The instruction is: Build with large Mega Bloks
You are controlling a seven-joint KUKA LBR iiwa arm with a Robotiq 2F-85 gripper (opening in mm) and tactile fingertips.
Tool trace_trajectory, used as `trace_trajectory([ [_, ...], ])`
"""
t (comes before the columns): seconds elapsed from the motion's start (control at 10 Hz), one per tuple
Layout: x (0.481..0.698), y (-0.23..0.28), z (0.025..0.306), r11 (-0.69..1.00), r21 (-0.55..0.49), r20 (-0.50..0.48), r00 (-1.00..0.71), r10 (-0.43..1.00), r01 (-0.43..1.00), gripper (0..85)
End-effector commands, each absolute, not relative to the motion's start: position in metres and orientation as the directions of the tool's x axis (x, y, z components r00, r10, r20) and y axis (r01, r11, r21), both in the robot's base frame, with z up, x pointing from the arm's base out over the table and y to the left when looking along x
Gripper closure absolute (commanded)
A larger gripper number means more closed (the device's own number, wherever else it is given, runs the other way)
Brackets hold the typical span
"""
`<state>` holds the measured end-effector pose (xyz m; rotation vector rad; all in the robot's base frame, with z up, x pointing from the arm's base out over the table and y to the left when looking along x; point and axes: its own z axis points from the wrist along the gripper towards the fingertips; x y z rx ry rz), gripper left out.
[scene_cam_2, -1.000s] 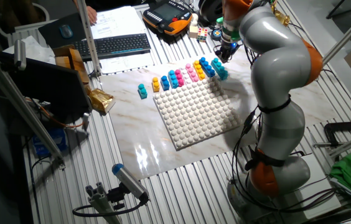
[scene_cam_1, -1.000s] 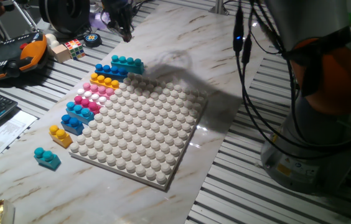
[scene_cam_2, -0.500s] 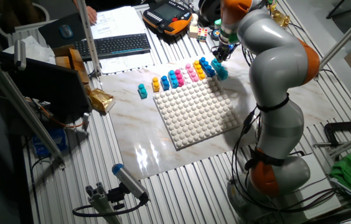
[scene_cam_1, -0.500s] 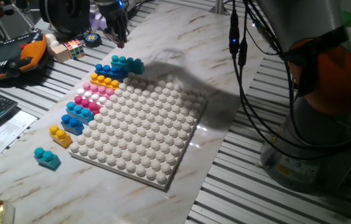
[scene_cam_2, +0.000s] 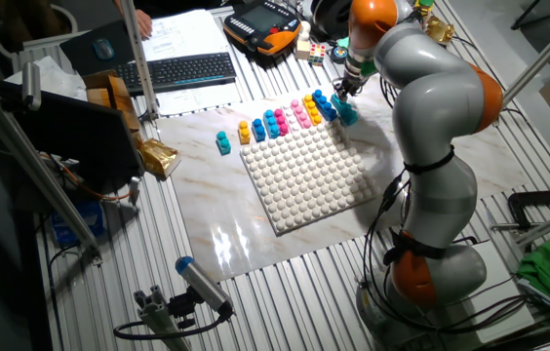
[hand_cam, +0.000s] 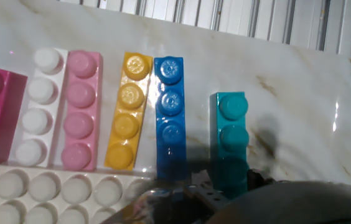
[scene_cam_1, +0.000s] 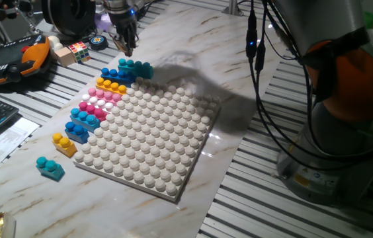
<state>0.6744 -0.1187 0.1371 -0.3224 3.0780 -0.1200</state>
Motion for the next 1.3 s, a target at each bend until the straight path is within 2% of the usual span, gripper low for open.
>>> trace_trajectory([
  [0.0, 0.676, -0.121, 0.135, 0.975, -0.078, -0.037, -0.976, -0.214, -0.210, 46.3],
  [0.3, 0.678, -0.123, 0.135, 0.975, -0.080, -0.029, -0.978, -0.209, -0.206, 46.3],
  [0.6, 0.678, -0.123, 0.135, 0.980, -0.082, 0.020, -0.984, -0.178, -0.179, 44.7],
  [0.9, 0.680, -0.124, 0.131, 0.978, -0.084, 0.002, -0.981, -0.191, -0.191, 37.3],
  [1.2, 0.686, -0.127, 0.115, 0.975, -0.085, -0.024, -0.978, -0.207, -0.204, 34.7],
])
